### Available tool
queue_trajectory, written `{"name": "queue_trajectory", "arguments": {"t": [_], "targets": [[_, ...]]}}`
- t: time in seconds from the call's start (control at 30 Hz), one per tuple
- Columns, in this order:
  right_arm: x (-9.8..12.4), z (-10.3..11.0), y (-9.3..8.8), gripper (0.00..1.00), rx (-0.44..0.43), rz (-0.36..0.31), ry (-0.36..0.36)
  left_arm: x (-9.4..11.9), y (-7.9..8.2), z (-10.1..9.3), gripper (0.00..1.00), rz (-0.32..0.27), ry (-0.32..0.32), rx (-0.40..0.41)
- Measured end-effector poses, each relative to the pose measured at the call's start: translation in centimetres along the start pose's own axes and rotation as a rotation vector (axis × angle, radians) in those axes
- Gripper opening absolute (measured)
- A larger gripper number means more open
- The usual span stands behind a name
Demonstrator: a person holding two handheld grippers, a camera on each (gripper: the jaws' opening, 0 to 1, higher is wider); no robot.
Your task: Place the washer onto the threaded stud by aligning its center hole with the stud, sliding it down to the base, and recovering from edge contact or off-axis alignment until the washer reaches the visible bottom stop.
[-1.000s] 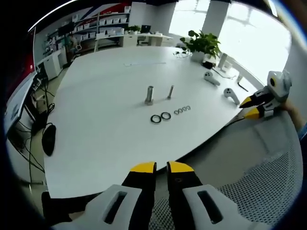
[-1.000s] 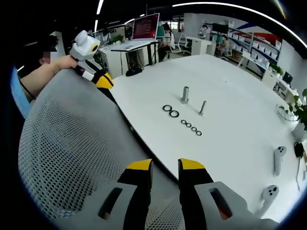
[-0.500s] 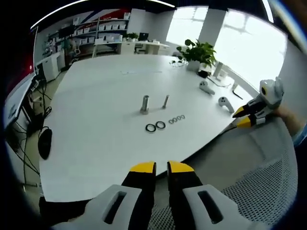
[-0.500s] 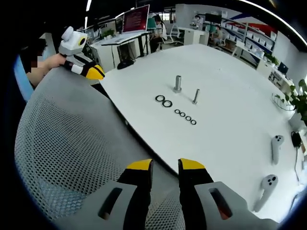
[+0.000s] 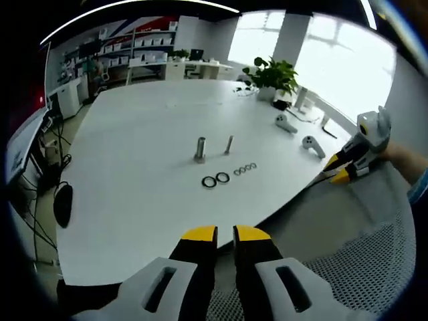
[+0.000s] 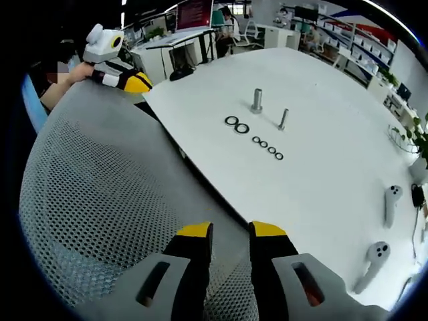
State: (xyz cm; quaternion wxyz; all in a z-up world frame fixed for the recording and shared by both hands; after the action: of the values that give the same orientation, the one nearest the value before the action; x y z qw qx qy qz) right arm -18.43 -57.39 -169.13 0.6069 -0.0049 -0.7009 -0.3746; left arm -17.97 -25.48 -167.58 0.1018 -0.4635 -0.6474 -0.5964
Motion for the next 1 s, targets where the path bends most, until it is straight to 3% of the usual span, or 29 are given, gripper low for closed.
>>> {"name": "queue_trajectory", "arguments": {"t": [0.07,0.2,0.27,0.3,0.6,0.8,1.0], "targets": [[-0.2,0.2,-0.1,0.24,0.018,0.018,0.051,-0.1,-0.3,0.1,0.07,0.032,0.001,0.001],[-0.9,-0.7,-0.3,0.24,0.091,0.056,0.132,0.0,-0.3,0.0,0.07,0.023,0.001,-0.008],[-1.2,-1.4,-0.5,0.23,0.106,0.103,0.136,0.0,-0.2,0.2,0.07,0.018,0.011,0.004],[-1.6,-1.8,-0.2,0.23,0.157,0.084,0.141,0.0,-0.3,0.3,0.07,0.023,0.016,0.010],[-3.5,-5.1,0.9,0.23,0.150,0.068,0.135,0.2,-0.3,0.5,0.07,0.005,0.035,0.022],[-4.7,-6.4,1.0,0.23,0.173,0.094,0.122,0.3,-0.2,0.6,0.07,-0.008,0.039,0.027],[-5.9,-8.1,1.9,0.20,0.179,0.071,0.092,0.2,-0.4,0.5,0.07,0.008,0.039,0.022]]}}
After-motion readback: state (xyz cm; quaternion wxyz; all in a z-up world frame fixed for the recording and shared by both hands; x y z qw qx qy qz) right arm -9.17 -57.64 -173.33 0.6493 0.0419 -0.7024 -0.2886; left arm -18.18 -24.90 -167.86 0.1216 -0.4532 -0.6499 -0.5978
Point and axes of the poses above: the point that each gripper's makers call its tool centre point, and the gripper's own axes: x roughly backward along the fingers, z roughly to its left, y roughly out of its top, the point moved 6 cm from there along x, roughly backward along the fingers, and after that the axes turned 4 degrees about x, right-handed, at the moved point
